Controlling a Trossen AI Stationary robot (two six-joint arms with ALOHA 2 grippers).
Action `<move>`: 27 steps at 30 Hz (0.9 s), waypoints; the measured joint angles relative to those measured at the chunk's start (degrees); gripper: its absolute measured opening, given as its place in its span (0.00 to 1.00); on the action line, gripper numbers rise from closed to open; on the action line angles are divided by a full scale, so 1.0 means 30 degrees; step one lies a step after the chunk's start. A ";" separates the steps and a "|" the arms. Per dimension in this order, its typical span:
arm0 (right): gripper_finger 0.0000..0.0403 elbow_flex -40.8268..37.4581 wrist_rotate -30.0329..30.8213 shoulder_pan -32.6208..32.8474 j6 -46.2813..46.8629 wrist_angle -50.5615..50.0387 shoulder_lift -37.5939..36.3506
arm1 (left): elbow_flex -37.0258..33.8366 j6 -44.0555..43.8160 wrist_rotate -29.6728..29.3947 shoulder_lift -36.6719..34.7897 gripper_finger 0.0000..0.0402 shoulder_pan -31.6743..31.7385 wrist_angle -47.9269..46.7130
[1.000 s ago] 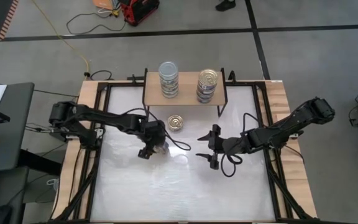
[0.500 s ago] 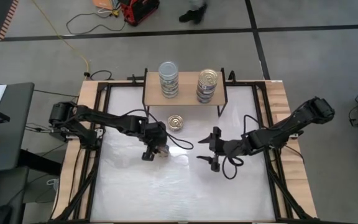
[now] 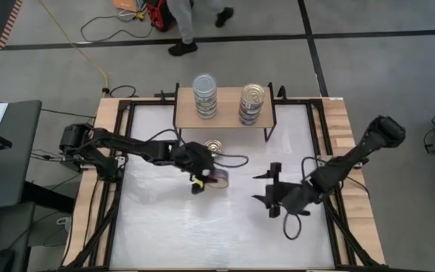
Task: Stack canned seafood by type on shelf
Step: Stack the blue pink tuna can on top of the other blue pink tuna cans on the shelf
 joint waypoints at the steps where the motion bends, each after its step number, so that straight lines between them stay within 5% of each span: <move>1: 0.80 0.0000 0.0748 0.0364 -0.0526 -0.0153 0.0000 | 0.0000 -0.0399 0.0126 0.0000 0.46 0.0036 0.0933; 11: 0.71 0.0007 1.0539 0.3946 -1.0071 -0.0084 0.0051 | 0.0000 -0.6124 0.0599 -0.0007 0.47 0.1331 0.8078; 22: 0.71 0.0064 1.3307 0.2218 -2.2073 0.3219 0.0784 | -0.0007 -1.1890 0.1291 -0.0022 0.47 0.1787 1.4631; 27: 0.71 0.0452 1.3111 0.1389 -2.0382 0.3440 0.0653 | -0.0007 -1.1470 0.1059 -0.0022 0.47 0.1656 1.5222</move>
